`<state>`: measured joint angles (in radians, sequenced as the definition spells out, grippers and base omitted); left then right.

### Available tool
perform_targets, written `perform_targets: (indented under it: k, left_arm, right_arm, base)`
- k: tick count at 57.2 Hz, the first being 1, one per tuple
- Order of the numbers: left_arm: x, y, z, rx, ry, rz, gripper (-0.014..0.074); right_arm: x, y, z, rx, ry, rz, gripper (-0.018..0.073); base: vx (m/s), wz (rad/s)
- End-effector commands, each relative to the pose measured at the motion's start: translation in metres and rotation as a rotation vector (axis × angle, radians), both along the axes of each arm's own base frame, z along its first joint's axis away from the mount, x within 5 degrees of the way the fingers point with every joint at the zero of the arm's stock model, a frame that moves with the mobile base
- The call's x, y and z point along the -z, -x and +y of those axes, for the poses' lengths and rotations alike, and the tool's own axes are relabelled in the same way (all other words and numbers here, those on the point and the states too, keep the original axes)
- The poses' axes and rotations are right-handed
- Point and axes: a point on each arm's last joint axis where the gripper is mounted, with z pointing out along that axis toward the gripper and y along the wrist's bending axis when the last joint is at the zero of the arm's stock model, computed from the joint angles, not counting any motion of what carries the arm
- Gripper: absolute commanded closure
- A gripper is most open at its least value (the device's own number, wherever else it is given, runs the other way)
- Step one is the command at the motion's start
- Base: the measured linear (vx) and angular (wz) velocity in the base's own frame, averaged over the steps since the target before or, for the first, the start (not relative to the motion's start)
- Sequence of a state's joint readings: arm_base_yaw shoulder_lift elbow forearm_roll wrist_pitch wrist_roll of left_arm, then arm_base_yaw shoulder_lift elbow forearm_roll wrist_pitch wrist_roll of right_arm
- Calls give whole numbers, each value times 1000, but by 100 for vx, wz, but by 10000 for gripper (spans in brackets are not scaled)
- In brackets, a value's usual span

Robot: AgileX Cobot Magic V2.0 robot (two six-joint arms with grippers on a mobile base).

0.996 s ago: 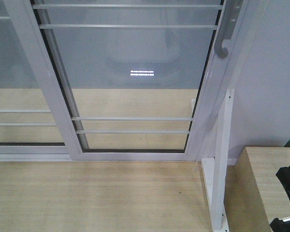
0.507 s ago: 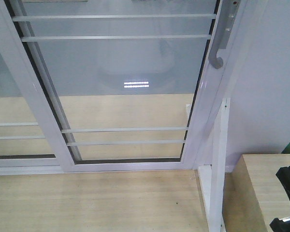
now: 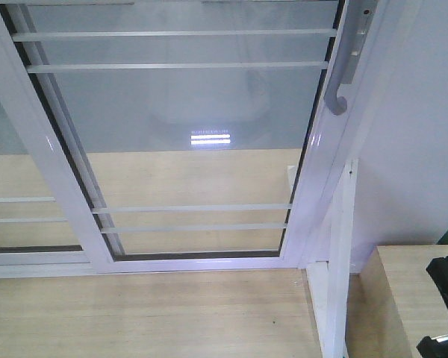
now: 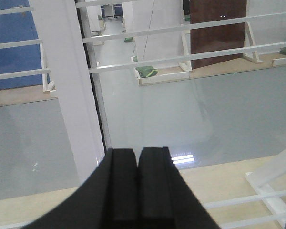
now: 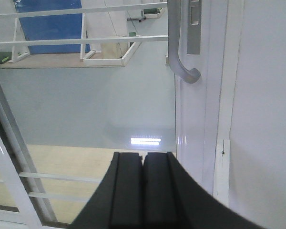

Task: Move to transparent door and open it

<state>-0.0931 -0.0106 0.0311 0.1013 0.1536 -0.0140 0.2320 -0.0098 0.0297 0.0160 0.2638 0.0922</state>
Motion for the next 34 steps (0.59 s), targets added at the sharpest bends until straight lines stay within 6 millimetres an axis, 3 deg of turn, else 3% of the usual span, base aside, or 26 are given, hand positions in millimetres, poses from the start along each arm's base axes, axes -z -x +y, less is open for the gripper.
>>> perform_targets:
  k: [1, 34]
  left_arm:
    - [-5, 0, -1, 7, 13, -92, 602]
    - [-5, 0, -1, 7, 13, -92, 602]
  right_arm:
    - [-7, 0, 0, 4, -17, -95, 565]
    - [-7, 0, 0, 4, -17, -95, 565]
  base:
    - [4, 0]
    - [3, 1]
